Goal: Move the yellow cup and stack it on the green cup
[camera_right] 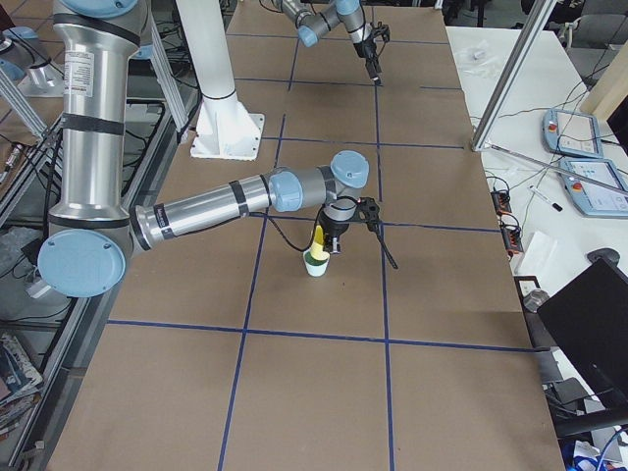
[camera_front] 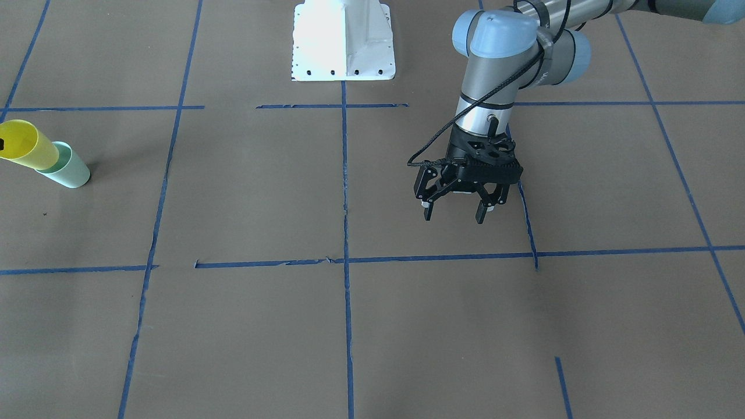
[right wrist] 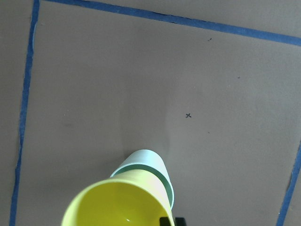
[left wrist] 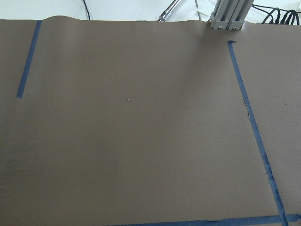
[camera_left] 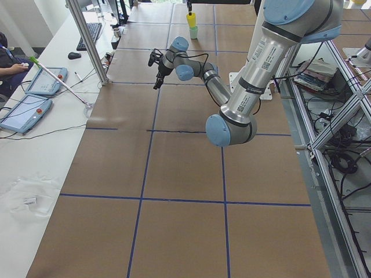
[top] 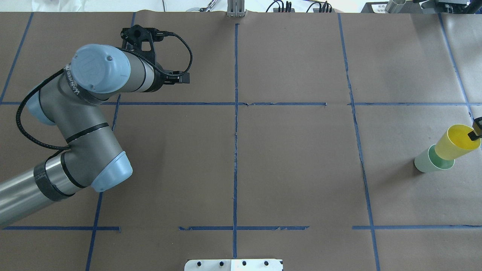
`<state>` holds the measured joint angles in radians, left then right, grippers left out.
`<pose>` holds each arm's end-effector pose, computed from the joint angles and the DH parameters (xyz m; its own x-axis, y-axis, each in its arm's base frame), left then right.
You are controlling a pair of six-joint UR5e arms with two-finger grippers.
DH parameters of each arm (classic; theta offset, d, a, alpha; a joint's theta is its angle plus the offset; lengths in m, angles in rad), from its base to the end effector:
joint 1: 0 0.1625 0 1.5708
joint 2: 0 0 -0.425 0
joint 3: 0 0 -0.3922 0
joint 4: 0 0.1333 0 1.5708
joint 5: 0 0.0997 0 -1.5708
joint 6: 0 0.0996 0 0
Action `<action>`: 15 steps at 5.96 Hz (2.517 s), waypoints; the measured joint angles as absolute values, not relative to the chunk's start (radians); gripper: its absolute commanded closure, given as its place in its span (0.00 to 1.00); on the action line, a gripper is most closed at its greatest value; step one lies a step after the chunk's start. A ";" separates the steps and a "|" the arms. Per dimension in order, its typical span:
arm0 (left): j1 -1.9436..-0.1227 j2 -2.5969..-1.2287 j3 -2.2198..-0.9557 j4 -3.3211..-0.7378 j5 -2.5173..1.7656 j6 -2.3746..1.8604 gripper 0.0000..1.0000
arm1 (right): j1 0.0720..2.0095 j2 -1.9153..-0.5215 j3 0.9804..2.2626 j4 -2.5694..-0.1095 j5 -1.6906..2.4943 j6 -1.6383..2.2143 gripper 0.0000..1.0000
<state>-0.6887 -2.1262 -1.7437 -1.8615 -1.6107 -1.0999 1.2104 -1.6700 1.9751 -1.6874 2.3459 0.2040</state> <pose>0.4226 -0.5154 0.2298 0.6369 0.0629 -0.7684 0.3589 0.8579 0.3677 -0.0968 -0.4372 0.5188 0.6795 -0.1806 0.7111 0.2132 0.9760 0.0442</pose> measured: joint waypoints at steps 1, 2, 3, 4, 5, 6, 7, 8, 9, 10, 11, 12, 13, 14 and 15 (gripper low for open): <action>-0.689 -2.126 -1.746 -1.862 -1.611 -1.100 0.00 | 1.202 -1.669 1.972 -1.687 2.345 0.204 0.01; -0.689 -2.126 -1.749 -1.862 -1.611 -1.100 0.00 | 1.194 -1.667 1.969 -1.687 2.344 0.205 0.00; -0.689 -2.126 -1.751 -1.861 -1.611 -1.100 0.00 | 1.186 -1.666 1.967 -1.687 2.345 0.207 0.00; -0.689 -2.126 -1.752 -1.861 -1.611 -1.100 0.00 | 1.184 -1.665 1.965 -1.687 2.344 0.207 0.00; -0.689 -2.126 -1.753 -1.861 -1.612 -1.099 0.01 | 1.185 -1.665 1.965 -1.687 2.344 0.203 0.00; -0.691 -2.108 -1.763 -1.854 -1.635 -1.092 0.01 | 1.202 -1.670 1.967 -1.687 2.343 0.175 0.00; -0.715 -2.071 -1.785 -1.836 -1.704 -1.052 0.01 | 1.255 -1.684 1.967 -1.688 2.341 0.114 0.00; -0.771 -2.036 -1.816 -1.787 -1.798 -0.954 0.01 | 1.333 -1.713 1.967 -1.688 2.339 0.038 0.00; -0.840 -2.013 -1.848 -1.687 -1.889 -0.804 0.01 | 1.411 -1.755 1.965 -1.689 2.337 -0.039 0.00; -0.922 -1.998 -1.866 -1.566 -1.970 -0.615 0.00 | 1.465 -1.793 1.964 -1.689 2.334 -0.083 0.00; -1.033 -1.948 -1.873 -1.469 -2.061 -0.392 0.00 | 1.487 -1.814 1.962 -1.689 2.331 -0.093 0.00; -1.160 -1.851 -1.869 -1.431 -2.171 -0.223 0.00 | 1.493 -1.821 1.959 -1.689 2.330 -0.092 0.00; -1.273 -1.740 -1.859 -1.428 -2.257 -0.149 0.00 | 1.494 -1.823 1.957 -1.689 2.330 -0.090 0.00; -1.351 -1.633 -1.855 -1.451 -2.289 -0.111 0.00 | 1.494 -1.824 1.955 -1.689 2.330 -0.089 0.00; -1.420 -1.545 -1.846 -1.484 -2.303 -0.049 0.00 | 1.494 -1.824 1.955 -1.689 2.330 -0.087 0.00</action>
